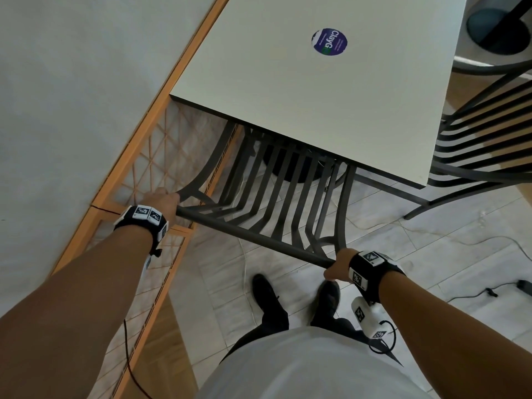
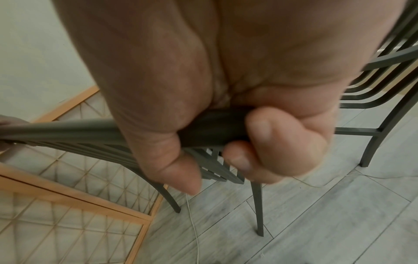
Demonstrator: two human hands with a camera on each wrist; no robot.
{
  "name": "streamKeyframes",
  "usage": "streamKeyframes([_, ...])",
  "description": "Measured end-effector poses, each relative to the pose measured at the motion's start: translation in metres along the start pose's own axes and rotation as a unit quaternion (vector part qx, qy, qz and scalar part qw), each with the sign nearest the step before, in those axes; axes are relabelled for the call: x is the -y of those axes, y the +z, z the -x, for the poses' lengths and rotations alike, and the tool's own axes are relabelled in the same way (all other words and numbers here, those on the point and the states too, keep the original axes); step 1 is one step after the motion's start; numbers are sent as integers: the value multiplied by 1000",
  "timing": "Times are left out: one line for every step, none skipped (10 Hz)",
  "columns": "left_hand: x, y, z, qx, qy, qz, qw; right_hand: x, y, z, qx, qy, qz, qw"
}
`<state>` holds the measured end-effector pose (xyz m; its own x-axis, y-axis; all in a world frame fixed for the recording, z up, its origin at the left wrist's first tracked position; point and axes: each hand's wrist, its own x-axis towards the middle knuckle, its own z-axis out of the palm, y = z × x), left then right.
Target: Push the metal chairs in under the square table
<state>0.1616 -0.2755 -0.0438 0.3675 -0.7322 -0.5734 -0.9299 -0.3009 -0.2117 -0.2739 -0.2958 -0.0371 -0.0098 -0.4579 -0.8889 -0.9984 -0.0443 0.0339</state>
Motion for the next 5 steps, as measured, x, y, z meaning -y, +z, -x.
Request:
streamKeyframes([-1, -1, 0, -2, -2, -3, 1000, 0, -2, 4, 9, -1, -13, 1000])
streamKeyframes([-2, -5, 5, -8, -3, 24, 1000, -2, -7, 5, 30, -5, -24, 999])
streamKeyframes([2, -2, 13, -28, -1, 78, 997, -7, -19, 9, 48, -19, 22, 998])
streamKeyframes([1, -8, 38, -80, -22, 203, 976, -14, -38, 17, 62, -49, 40, 996])
streamKeyframes([-4, 2, 84, -121, -94, 400, 904, -25, -54, 26, 65, -87, 27, 994])
